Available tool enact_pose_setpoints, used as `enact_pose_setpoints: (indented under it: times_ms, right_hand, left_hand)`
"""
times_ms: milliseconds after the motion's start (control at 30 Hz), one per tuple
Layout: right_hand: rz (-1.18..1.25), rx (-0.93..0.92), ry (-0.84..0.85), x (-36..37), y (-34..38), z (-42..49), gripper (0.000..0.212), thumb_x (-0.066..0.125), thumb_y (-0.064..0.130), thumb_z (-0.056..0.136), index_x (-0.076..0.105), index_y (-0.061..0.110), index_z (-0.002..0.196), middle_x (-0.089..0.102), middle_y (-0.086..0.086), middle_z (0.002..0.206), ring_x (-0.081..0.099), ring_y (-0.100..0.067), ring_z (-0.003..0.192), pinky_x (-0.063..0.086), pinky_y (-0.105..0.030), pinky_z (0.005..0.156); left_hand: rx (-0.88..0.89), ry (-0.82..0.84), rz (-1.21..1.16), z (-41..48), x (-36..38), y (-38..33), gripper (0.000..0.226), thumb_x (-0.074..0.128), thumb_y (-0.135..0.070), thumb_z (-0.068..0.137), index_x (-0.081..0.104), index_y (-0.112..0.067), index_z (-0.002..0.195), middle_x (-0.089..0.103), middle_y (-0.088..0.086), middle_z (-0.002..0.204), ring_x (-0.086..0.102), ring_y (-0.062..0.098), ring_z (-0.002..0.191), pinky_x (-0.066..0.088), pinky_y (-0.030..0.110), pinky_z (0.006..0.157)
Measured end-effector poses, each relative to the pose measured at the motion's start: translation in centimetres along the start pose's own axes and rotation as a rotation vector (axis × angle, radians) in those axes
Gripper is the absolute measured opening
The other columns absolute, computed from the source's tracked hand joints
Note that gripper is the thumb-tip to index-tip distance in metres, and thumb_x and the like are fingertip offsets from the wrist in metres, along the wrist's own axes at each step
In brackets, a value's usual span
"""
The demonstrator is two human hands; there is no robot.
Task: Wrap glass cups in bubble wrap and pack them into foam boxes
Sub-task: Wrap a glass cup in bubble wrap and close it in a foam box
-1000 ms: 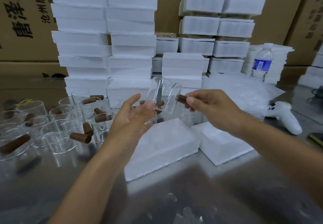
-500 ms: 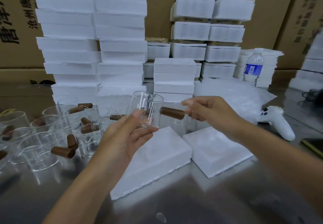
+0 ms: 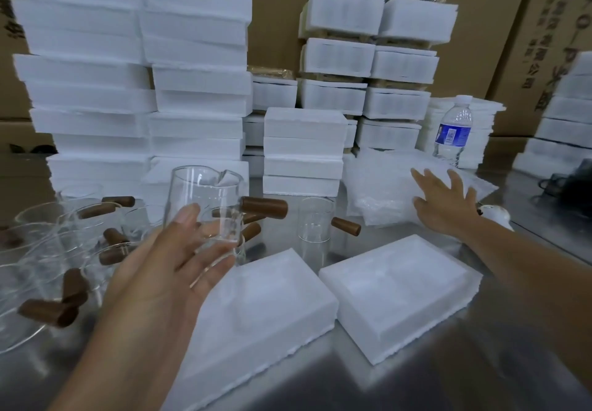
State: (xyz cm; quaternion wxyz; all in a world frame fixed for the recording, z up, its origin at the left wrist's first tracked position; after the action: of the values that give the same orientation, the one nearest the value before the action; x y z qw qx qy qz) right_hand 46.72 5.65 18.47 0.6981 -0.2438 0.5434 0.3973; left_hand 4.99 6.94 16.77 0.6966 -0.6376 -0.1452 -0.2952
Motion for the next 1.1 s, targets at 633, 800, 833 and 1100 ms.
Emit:
enact_pose_setpoints:
  times_ms: [633, 800, 833, 1100]
  right_hand:
    - [0.718, 0.065, -0.541, -6.1, 2.2, -1.7, 0.015, 0.052, 0.026, 0.095, 0.062, 0.015, 0.097, 0.063, 0.001, 0.099, 0.057, -0.016, 0.101, 0.044, -0.028, 0.092]
    - [0.824, -0.472, -0.490, -10.2, 10.4, -9.2, 0.007, 0.048, 0.019, 0.097, 0.052, 0.024, 0.094, 0.054, 0.017, 0.088, 0.050, 0.012, 0.083, 0.035, 0.001, 0.075]
    - [0.784, -0.566, -0.422, -10.1, 12.0, -11.0, 0.007, 0.045, 0.022, 0.096, 0.051, 0.026, 0.095, 0.055, 0.016, 0.089, 0.049, 0.008, 0.083, 0.035, 0.000, 0.079]
    - [0.152, -0.890, -0.166, -5.8, 17.8, -19.7, 0.029, 0.040, 0.027, 0.093, 0.068, 0.025, 0.090, 0.068, 0.012, 0.097, 0.051, -0.014, 0.122, 0.028, -0.045, 0.110]
  left_hand:
    - [0.134, 0.010, 0.024, 2.0, -1.5, 0.1, 0.083, 0.090, -0.059, 0.016, 0.077, -0.024, 0.090, 0.074, 0.006, 0.099, 0.072, 0.025, 0.087, 0.059, 0.029, 0.063]
    - [0.117, 0.027, 0.014, 1.9, -1.4, -0.1, 0.101, 0.090, -0.059, 0.021, 0.065, -0.018, 0.110, 0.070, 0.008, 0.113, 0.071, 0.027, 0.095, 0.059, 0.030, 0.065]
    - [0.119, 0.047, 0.013, 1.8, -1.2, -0.2, 0.100, 0.090, -0.059, 0.024, 0.065, -0.018, 0.112, 0.071, 0.008, 0.111, 0.070, 0.027, 0.095, 0.059, 0.030, 0.066]
    - [0.132, 0.160, -0.036, 3.1, -3.4, 0.0, 0.040, 0.036, -0.034, 0.102, 0.076, -0.028, 0.100, 0.069, 0.004, 0.117, 0.067, 0.026, 0.104, 0.058, 0.029, 0.072]
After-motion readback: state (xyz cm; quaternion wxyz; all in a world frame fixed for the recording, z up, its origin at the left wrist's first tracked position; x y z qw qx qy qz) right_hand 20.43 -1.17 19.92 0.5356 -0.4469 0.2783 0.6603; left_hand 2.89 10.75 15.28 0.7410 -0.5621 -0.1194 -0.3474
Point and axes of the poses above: each hand's wrist, its own z-axis towards the middle knuckle, its own x-axis out of the palm, y = z × x, the point moved 9 cm from there along z, towards the middle knuckle
